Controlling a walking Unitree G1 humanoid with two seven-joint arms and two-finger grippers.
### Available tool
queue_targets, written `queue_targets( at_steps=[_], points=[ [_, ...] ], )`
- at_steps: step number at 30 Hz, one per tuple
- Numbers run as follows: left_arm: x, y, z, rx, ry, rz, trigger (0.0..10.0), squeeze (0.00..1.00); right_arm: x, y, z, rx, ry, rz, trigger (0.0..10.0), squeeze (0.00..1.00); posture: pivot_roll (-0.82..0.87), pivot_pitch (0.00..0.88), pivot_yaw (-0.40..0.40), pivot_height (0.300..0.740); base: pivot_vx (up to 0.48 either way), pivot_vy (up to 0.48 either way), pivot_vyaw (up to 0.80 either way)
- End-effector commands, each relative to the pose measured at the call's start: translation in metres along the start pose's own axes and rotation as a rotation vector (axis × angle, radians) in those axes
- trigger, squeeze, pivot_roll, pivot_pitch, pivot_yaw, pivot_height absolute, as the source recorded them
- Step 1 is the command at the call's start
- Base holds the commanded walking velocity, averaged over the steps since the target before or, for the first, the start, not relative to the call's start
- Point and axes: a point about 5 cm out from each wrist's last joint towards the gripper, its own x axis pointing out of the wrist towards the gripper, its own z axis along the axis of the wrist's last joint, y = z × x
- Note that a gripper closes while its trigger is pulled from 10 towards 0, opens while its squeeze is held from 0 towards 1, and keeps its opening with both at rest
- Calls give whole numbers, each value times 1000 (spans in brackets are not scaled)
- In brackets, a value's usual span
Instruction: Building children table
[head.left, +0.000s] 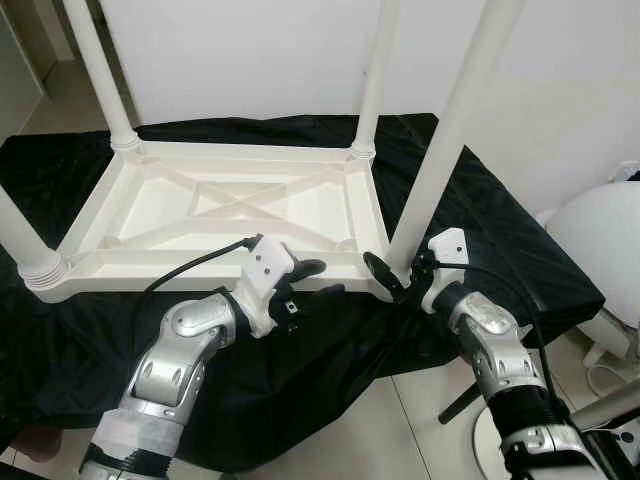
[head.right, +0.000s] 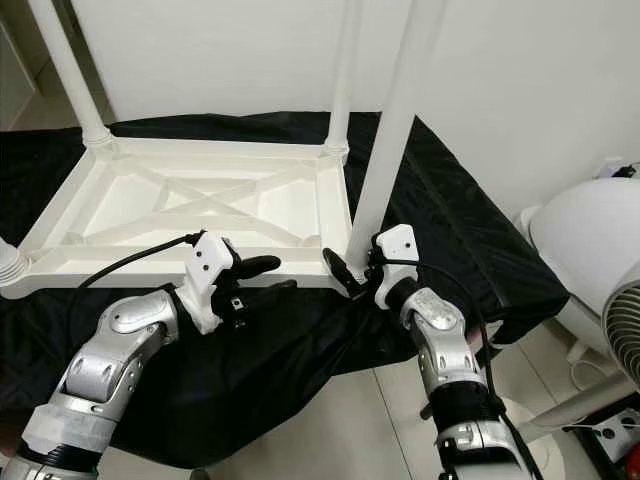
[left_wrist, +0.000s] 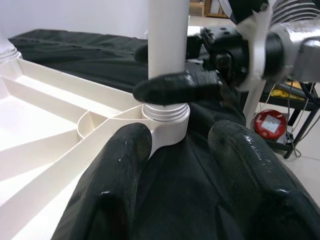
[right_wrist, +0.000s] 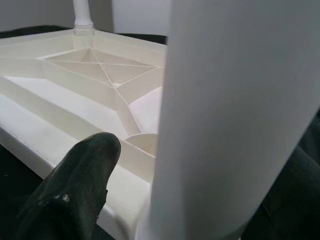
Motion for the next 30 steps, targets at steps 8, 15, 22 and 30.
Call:
queue_targets(
  at_steps=[8,15,22,30],
  points=[
    [-2,-18,1,-11,28,-252,10000,0,5,-4,-7,-19,54,79,0,0,38,0,3,740,0,0,0],
    [-7,-20,0,-21,38,-226,10000,0,-3,2,-20,35,80,102,0,0,58,3,-15,740,0,0,0],
    [-10,-18,1,-28,43,-195,10000,0,-9,8,-27,99,70,34,10000,0,65,1,-26,740,0,0,0],
    [-9,-16,1,-33,40,-186,10000,0,1,20,-25,144,104,-293,10000,0,47,4,-19,740,0,0,0]
  ],
)
